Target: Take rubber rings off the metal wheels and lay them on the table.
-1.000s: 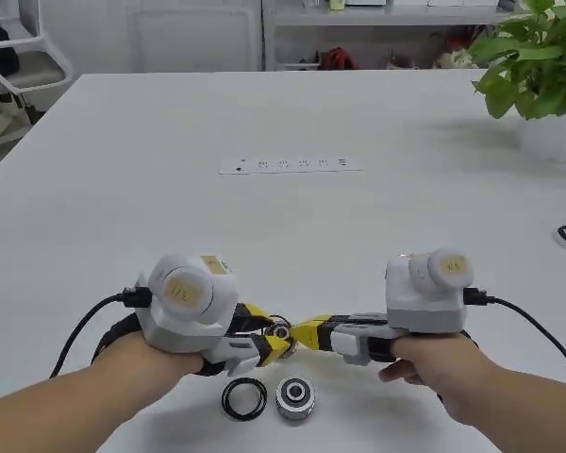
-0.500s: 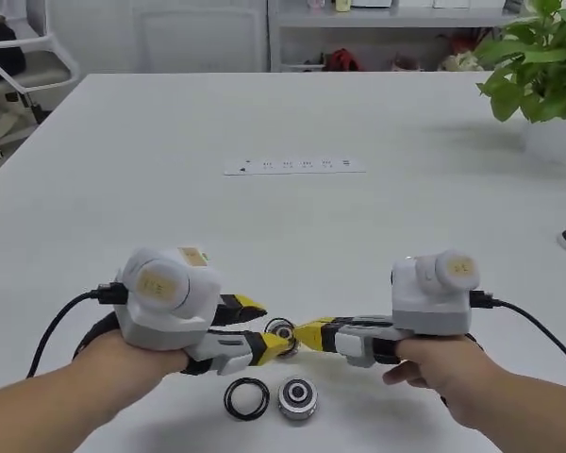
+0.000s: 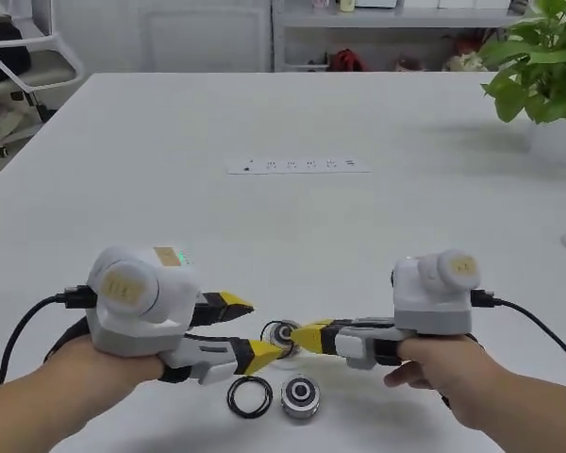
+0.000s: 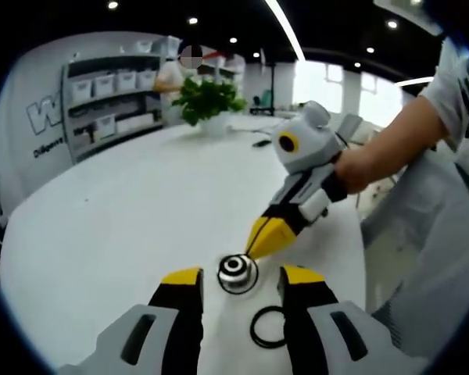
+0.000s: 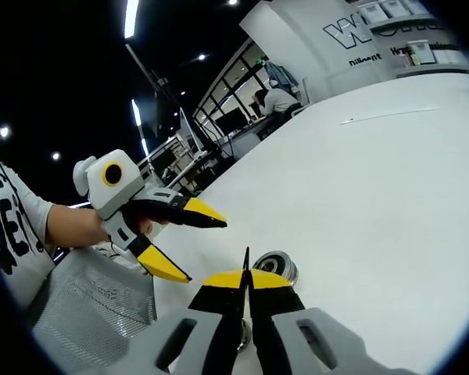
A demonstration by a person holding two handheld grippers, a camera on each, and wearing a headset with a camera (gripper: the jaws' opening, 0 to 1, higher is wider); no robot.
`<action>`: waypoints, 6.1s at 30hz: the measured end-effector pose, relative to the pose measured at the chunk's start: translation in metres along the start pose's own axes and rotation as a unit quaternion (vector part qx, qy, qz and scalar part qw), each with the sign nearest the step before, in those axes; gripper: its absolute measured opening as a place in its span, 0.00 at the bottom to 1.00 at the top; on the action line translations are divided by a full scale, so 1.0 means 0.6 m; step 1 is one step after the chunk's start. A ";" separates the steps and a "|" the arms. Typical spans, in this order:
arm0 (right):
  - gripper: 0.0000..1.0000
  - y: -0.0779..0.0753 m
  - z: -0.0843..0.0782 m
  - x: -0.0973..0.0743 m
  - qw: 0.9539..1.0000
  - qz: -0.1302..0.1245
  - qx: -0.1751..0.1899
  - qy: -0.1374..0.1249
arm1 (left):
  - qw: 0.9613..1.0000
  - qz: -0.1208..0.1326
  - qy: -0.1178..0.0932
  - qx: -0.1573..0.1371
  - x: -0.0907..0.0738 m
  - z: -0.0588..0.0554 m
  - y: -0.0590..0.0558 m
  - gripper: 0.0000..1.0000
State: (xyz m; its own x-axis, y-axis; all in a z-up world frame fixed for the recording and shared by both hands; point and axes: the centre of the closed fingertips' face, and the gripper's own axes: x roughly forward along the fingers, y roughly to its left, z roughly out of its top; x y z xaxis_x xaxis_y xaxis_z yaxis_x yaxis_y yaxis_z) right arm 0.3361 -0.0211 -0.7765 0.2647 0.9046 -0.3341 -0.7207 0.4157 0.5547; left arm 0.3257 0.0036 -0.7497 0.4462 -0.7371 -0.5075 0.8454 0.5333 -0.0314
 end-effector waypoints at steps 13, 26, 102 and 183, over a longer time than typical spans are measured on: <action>0.00 0.020 -0.017 0.010 0.999 0.025 -0.001 0.021 | 1.000 0.013 -0.004 -0.009 -0.043 -0.012 0.014 0.48; 0.00 0.028 -0.036 0.017 0.998 0.031 -0.015 0.049 | 1.000 0.010 0.000 -0.015 -0.043 -0.020 0.007 0.48; 0.00 0.008 -0.054 0.016 0.995 -0.002 -0.048 0.082 | 1.000 0.008 0.014 -0.013 -0.043 -0.032 0.005 0.46; 0.52 0.048 0.007 -0.188 0.983 -0.103 -0.152 -0.026 | 0.997 0.062 -0.051 -0.017 -0.156 0.015 -0.006 0.61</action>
State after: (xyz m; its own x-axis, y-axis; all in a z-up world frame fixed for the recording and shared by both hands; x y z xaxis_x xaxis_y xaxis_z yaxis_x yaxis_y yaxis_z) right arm 0.2883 -0.1107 -0.7195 0.4512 0.8112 -0.3720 -0.8047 0.5501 0.2234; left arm 0.2833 0.0669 -0.6946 0.5765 -0.7017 -0.4186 0.7715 0.6362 -0.0040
